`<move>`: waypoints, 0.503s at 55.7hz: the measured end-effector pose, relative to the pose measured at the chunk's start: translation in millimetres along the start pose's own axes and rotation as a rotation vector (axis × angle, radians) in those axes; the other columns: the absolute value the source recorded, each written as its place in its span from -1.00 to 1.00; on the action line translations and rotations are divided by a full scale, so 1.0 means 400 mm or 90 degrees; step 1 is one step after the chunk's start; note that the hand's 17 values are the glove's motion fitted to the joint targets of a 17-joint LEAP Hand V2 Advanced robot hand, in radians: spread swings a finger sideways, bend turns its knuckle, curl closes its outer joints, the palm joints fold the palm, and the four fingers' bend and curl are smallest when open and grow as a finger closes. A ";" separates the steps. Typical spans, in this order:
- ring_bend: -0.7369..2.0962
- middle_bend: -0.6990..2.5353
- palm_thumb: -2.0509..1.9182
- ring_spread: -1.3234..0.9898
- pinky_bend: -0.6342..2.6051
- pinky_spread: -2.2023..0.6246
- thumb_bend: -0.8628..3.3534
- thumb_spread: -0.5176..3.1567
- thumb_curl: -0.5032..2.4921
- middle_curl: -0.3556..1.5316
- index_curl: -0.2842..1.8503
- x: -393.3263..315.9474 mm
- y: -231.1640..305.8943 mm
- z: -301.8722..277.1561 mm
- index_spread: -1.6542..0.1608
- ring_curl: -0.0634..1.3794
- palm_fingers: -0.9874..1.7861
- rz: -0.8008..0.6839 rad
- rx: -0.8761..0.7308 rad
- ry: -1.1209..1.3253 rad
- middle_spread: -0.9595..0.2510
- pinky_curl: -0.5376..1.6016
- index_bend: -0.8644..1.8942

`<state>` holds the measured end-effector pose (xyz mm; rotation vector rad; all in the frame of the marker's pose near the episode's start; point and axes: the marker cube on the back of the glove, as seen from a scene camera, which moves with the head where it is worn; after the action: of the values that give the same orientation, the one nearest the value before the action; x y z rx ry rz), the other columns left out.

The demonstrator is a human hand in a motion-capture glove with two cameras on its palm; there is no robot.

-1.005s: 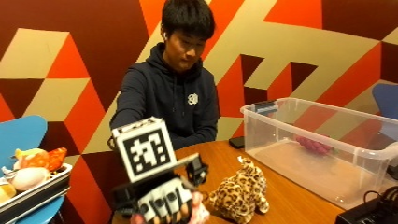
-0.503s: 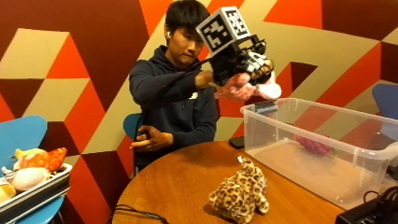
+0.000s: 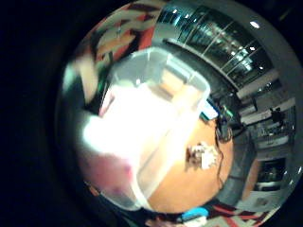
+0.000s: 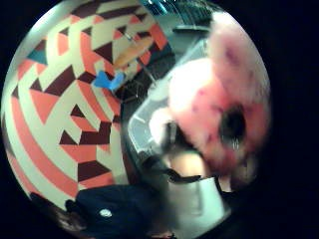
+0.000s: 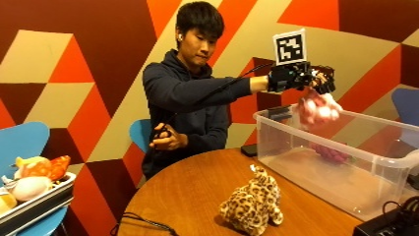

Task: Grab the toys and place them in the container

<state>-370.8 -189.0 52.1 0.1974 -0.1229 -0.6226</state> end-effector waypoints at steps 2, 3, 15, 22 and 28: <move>0.53 0.03 0.14 -0.08 0.00 0.27 -0.65 -0.19 -0.15 0.22 0.19 0.012 0.008 -0.009 0.55 -0.09 -0.30 -0.003 -0.004 -0.015 0.28 0.26 -0.19; 0.55 0.04 0.13 -0.08 0.00 0.28 -0.63 -0.18 -0.16 0.22 0.19 0.018 0.013 -0.018 0.55 -0.06 -0.25 -0.002 0.003 -0.032 0.28 0.26 -0.18; 0.20 -0.15 0.01 -0.03 -0.14 0.49 -0.61 -0.11 -0.30 0.02 -0.01 0.238 0.108 -0.102 0.49 -0.42 -0.30 0.086 0.062 -0.032 0.40 0.03 -0.21; 0.17 -0.18 0.01 -0.02 -0.17 0.53 -0.61 -0.08 -0.35 -0.01 -0.04 0.388 0.195 -0.106 0.48 -0.46 -0.26 0.144 0.039 0.021 0.42 -0.02 -0.21; 0.15 -0.20 0.01 -0.02 -0.18 0.55 -0.61 -0.06 -0.38 -0.04 -0.06 0.479 0.252 -0.089 0.48 -0.47 -0.25 0.184 0.018 0.011 0.44 -0.04 -0.21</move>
<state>-153.2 -216.8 50.1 0.2076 -0.1397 -0.3320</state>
